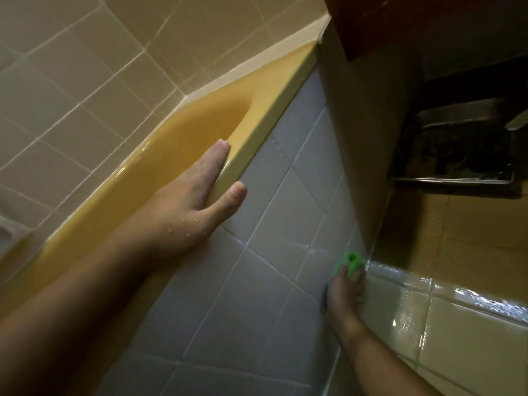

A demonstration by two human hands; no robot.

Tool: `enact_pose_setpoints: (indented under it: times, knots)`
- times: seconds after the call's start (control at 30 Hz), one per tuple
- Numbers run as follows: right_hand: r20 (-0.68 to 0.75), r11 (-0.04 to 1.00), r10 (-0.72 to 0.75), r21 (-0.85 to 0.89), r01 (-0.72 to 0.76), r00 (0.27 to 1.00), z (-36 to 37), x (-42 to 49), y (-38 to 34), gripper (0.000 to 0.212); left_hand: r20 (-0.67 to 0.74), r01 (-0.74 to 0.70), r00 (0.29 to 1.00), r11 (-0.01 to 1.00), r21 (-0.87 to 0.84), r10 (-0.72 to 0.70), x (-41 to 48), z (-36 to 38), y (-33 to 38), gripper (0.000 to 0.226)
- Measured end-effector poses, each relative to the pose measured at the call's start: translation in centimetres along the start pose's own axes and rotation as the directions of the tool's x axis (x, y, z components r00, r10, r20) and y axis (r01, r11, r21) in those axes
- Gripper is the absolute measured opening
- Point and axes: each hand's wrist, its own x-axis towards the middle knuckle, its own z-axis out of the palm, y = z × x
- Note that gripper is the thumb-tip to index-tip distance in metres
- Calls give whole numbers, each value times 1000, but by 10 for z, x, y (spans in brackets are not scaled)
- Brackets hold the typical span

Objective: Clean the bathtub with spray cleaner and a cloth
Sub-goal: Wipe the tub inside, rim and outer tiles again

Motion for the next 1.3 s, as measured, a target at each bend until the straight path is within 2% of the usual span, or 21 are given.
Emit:
enact_pose_setpoints:
  times: [0.07, 0.13, 0.2, 0.3, 0.4, 0.5, 0.57, 0.63, 0.7, 0.87, 0.97, 1.03, 1.17, 1.23, 1.3]
  knots:
    - [27, 992, -127, 27, 126, 992, 4, -31, -27, 82, 9, 19, 1000, 1000, -12, -19, 1, 0, 2, 99]
    - [73, 957, -287, 60, 283, 955, 9, -64, -55, 86, 21, 40, 999, 999, -17, -39, 3, 0, 5, 99]
    - [73, 876, -478, 114, 469, 875, 13, -94, -89, 79, 13, 51, 999, 999, -13, -51, 6, 0, 8, 99]
    - [148, 712, -702, 157, 684, 696, 13, -129, -141, 68, -15, 49, 999, 999, -10, -49, 15, 2, 9, 105]
    - [255, 607, -790, 190, 772, 558, 6, -145, -183, 68, -31, 46, 998, 998, -43, -47, 21, 4, 8, 119]
    - [304, 479, -863, 242, 844, 403, 2, -150, -205, 68, -35, 14, 999, 997, -75, -16, 26, 3, 7, 123]
    - [310, 421, -887, 239, 875, 343, 1, -147, -206, 68, -40, 2, 999, 997, -74, -5, 28, 4, 6, 122]
    - [281, 409, -896, 215, 887, 345, -2, -142, -202, 69, -36, 23, 999, 998, -58, -25, 28, 4, 6, 124]
    - [242, 444, -887, 217, 869, 393, -4, -136, -195, 69, -35, 42, 998, 998, -36, -43, 26, 5, 6, 123]
    - [88, 592, -805, 187, 784, 587, -6, -119, -171, 61, -48, 70, 997, 997, 34, -69, 24, 7, 11, 103]
    - [80, 692, -720, 160, 704, 690, -11, -111, -158, 54, -36, 80, 996, 994, 78, -78, 26, 7, 13, 113]
    - [112, 709, -705, 114, 696, 700, -21, -106, -158, 49, -47, 84, 996, 992, 94, -80, 25, 6, 14, 115]
    - [184, 675, -727, 8, 738, 662, -48, -89, -178, 24, -65, 75, 996, 990, 119, -67, 26, 7, 16, 103]
    - [326, 697, -672, -25, 716, 665, -67, -86, -192, 15, -61, 80, 995, 991, 108, -74, 24, 6, 20, 102]
    - [460, 667, -618, -124, 735, 638, -90, -86, -201, 12, -49, 114, 993, 987, 112, -109, 21, 5, 26, 101]
